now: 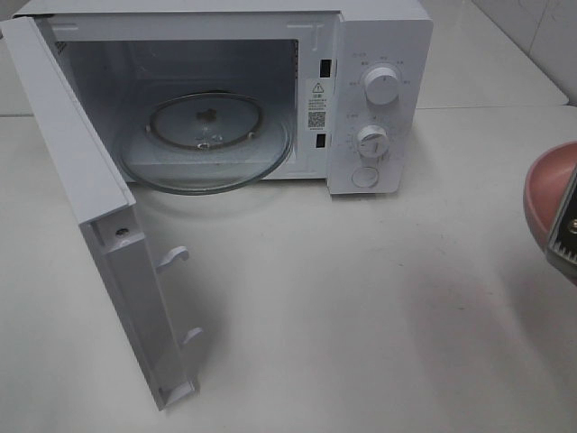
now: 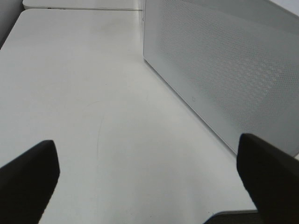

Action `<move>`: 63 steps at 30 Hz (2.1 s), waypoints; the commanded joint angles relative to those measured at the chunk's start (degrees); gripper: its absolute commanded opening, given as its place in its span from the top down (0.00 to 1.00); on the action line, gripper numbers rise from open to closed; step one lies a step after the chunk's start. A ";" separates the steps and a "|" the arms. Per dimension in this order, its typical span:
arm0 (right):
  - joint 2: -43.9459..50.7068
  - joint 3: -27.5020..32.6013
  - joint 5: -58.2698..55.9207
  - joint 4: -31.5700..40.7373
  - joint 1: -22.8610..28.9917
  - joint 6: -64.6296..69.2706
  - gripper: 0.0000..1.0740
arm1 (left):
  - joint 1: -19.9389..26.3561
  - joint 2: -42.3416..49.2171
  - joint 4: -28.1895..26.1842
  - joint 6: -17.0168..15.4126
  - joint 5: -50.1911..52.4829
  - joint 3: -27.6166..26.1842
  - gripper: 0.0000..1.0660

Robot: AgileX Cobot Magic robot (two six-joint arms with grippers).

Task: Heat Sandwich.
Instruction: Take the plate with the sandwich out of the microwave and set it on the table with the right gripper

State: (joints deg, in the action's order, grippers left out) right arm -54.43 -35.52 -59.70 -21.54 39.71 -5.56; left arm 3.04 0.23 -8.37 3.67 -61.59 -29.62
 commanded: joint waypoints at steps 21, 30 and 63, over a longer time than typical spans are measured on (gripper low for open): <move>-2.06 -0.11 -2.12 -5.61 -0.29 26.30 1.00 | 0.11 0.52 -0.06 -0.23 0.29 0.17 0.08; -8.19 -0.11 1.49 -6.47 -0.29 32.20 1.00 | 0.11 0.52 -0.06 -0.17 0.29 0.17 0.08; -28.88 -0.11 18.05 -11.97 -3.38 43.95 1.00 | 0.11 0.52 -0.06 -0.17 0.29 0.17 0.08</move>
State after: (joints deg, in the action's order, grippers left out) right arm -82.62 -35.52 -42.06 -31.40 37.36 37.82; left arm 3.04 0.23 -8.37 3.67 -61.59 -29.62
